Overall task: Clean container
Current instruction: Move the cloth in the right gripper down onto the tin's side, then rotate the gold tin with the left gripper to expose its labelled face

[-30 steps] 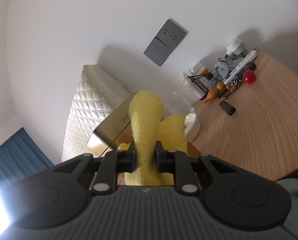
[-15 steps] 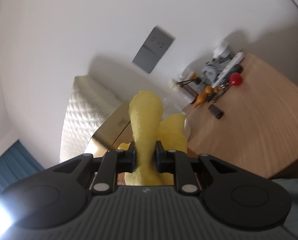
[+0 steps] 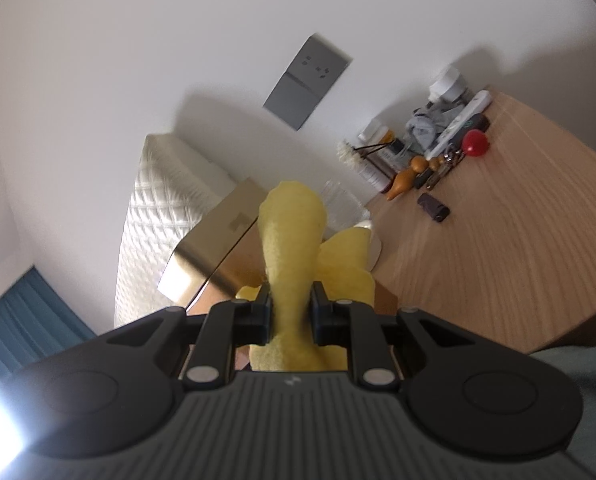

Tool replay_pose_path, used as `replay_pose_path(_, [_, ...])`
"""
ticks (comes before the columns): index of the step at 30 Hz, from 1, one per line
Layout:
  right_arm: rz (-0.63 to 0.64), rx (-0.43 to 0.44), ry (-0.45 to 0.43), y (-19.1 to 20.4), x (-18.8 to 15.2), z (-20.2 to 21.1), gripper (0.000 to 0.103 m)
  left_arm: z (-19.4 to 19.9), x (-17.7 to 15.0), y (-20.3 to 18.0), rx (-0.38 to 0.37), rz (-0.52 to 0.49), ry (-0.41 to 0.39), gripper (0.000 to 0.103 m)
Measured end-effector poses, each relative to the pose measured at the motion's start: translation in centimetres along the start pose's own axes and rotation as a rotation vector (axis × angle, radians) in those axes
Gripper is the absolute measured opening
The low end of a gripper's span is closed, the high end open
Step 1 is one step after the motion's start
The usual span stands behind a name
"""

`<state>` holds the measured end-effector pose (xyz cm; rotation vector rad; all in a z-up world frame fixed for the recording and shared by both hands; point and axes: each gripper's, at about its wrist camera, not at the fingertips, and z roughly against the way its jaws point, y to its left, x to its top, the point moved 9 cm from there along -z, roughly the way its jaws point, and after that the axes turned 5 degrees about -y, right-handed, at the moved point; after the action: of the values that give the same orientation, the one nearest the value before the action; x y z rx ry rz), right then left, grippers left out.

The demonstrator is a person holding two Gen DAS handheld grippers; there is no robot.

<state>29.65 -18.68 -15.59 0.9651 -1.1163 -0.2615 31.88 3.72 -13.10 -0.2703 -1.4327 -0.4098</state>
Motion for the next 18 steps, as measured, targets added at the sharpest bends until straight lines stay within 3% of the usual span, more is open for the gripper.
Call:
replay_pose_path(6, [-0.008, 0.010, 0.004, 0.6, -0.2, -0.4, 0.019, 0.4, -0.5, -1.3, -0.003, -0.005, 0.009, 0.078])
replay_pose_path(11, [-0.036, -0.005, -0.017, 0.0, 0.5, -0.1, 0.019, 1.1, -1.2, -5.3, 0.008, -0.025, 0.001, 0.080])
replay_pose_path(18, [-0.086, -0.040, -0.069, -2.0, 2.4, 0.7, 0.021, 0.4, -1.1, -7.9, -0.091, -0.011, -0.004, 0.080])
